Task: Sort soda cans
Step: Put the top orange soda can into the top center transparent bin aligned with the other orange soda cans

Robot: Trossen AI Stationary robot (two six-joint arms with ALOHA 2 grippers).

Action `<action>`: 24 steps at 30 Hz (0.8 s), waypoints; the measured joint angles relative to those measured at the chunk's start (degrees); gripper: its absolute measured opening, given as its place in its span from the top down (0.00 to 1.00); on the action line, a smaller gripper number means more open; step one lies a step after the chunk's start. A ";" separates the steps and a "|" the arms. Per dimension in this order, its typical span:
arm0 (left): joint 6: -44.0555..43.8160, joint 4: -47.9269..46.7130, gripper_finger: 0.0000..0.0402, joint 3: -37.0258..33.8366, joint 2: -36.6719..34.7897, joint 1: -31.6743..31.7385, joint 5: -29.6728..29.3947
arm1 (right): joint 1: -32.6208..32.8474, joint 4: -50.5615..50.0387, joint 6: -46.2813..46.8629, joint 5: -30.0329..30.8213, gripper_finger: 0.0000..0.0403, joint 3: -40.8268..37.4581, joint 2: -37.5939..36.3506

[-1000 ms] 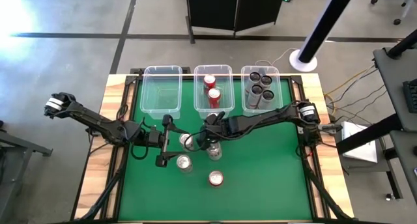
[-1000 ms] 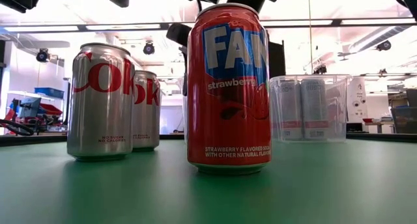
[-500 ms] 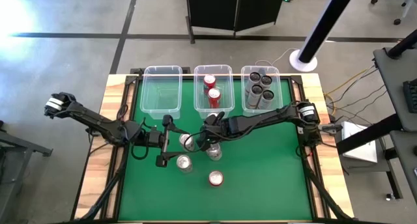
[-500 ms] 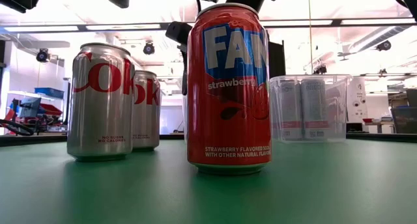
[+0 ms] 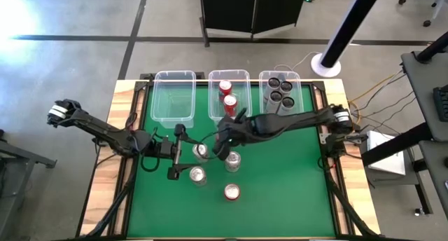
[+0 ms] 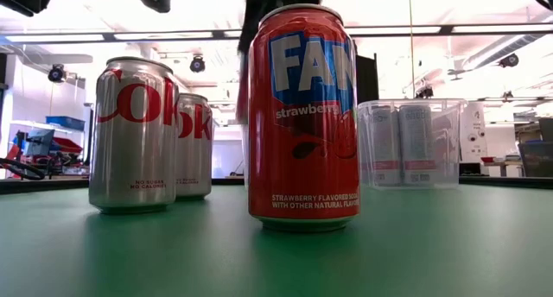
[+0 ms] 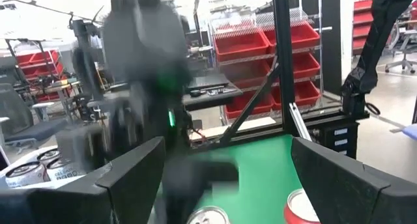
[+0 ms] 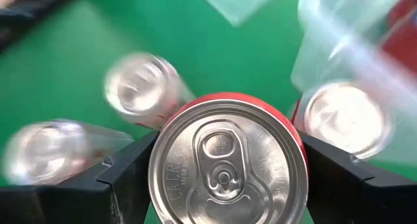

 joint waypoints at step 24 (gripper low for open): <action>0.26 -0.73 0.21 0.00 0.22 0.00 0.00 | -29.16 -0.51 -20.56 4.62 0.27 5.38 -2.63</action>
